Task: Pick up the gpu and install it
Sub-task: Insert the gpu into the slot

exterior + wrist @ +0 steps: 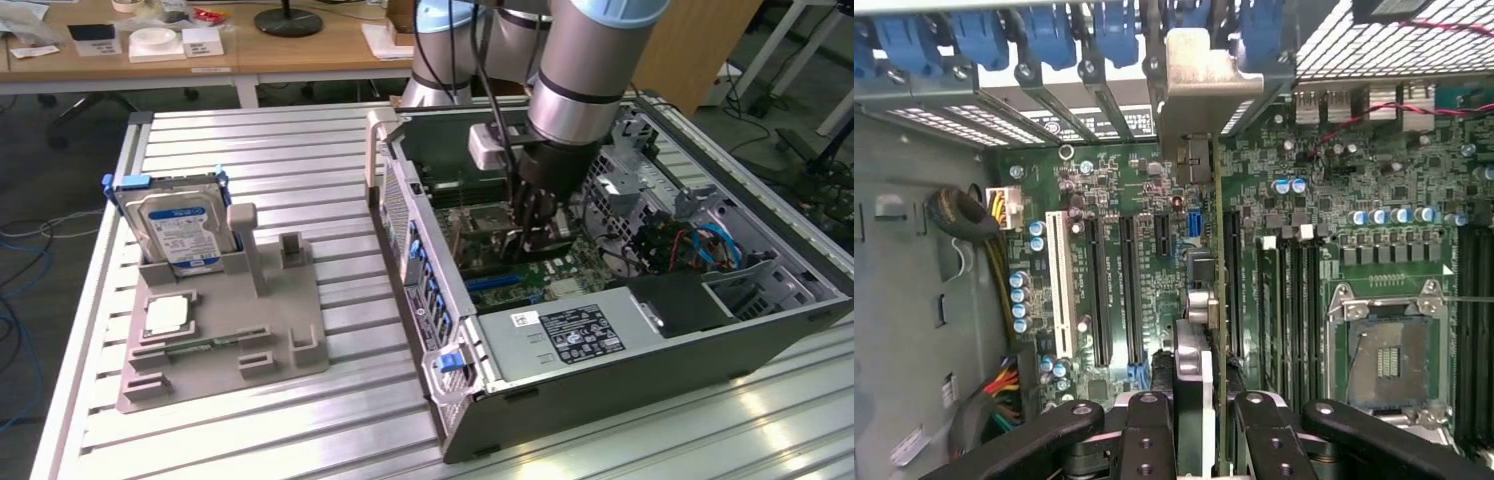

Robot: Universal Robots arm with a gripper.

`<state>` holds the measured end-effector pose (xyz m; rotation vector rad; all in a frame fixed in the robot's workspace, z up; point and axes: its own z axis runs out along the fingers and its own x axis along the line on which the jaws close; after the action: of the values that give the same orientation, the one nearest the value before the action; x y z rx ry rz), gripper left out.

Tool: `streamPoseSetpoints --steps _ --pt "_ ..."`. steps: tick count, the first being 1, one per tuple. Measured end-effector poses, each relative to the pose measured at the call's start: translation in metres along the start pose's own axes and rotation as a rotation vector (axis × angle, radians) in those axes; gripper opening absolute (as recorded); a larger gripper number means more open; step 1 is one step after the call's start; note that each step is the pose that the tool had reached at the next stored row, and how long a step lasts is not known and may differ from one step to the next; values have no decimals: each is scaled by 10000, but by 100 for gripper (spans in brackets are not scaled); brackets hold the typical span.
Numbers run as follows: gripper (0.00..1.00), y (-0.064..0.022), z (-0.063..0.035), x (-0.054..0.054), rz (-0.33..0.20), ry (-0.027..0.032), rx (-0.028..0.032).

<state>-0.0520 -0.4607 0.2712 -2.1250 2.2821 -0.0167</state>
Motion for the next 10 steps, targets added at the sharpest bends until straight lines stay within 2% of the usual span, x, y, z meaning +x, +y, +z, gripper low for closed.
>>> streamPoseSetpoints --steps 10 --pt "28 53 113 8 -17 0 -2"
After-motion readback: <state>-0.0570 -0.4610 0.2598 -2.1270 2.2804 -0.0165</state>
